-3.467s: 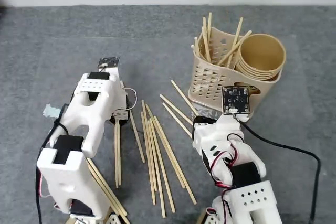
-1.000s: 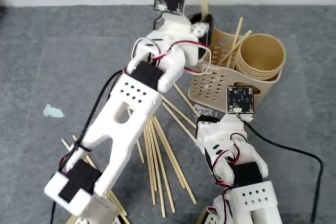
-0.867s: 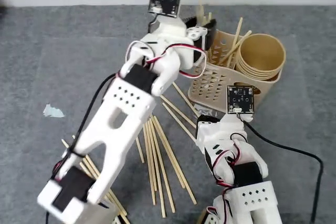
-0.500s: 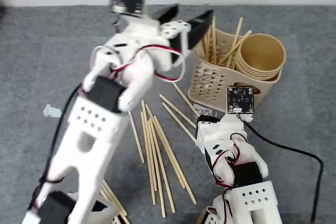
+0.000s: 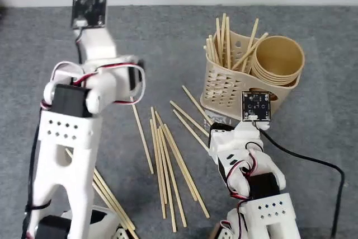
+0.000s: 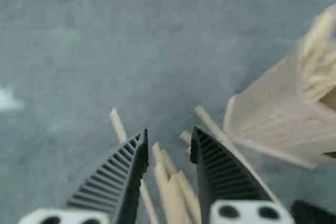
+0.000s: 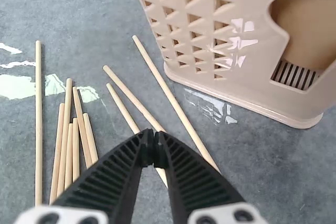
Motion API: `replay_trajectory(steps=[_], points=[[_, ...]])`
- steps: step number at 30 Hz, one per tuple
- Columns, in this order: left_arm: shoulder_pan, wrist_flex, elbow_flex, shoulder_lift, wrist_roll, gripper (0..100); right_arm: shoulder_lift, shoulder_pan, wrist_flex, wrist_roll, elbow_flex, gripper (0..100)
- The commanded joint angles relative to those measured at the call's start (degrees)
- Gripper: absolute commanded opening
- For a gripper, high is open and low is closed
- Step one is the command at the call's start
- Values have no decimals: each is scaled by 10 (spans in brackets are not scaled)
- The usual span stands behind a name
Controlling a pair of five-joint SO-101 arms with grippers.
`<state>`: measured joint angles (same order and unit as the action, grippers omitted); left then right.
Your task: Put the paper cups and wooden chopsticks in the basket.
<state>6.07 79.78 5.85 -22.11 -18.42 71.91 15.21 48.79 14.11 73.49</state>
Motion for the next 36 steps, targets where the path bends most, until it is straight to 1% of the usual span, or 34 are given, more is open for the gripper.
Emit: replay_trajectory(steps=[1, 3, 7, 10, 15, 17, 21, 25, 29, 32, 36], points=[[-47, 34, 36, -24, 20, 127, 9, -6, -7, 6, -3, 9], [-74, 55, 67, -24, 40, 127, 8, -6, -7, 6, -3, 9], [-139, 80, 117, -25, 55, 127, 7, -6, -8, 6, -3, 9], [-187, 82, 160, -25, 73, 127, 7, -6, -8, 6, -3, 9], [-258, 76, 240, -25, 82, 134, 7, -6, -8, 6, -3, 9], [-275, 77, 273, -27, 106, 179, 7, -6, -8, 6, -3, 9], [-306, 76, 326, -28, 130, 322, 7, -6, -8, 6, -3, 9], [-318, 33, 389, -26, 152, 333, 7, -6, -8, 6, -3, 9], [-317, -45, 471, -25, 150, 333, 9, -6, -7, 6, -3, 9], [-316, -89, 512, -25, 150, 333, 10, -6, -7, 6, -3, 9], [-315, -124, 536, -24, 152, 269, 10, -6, -7, 5, -3, 9]])
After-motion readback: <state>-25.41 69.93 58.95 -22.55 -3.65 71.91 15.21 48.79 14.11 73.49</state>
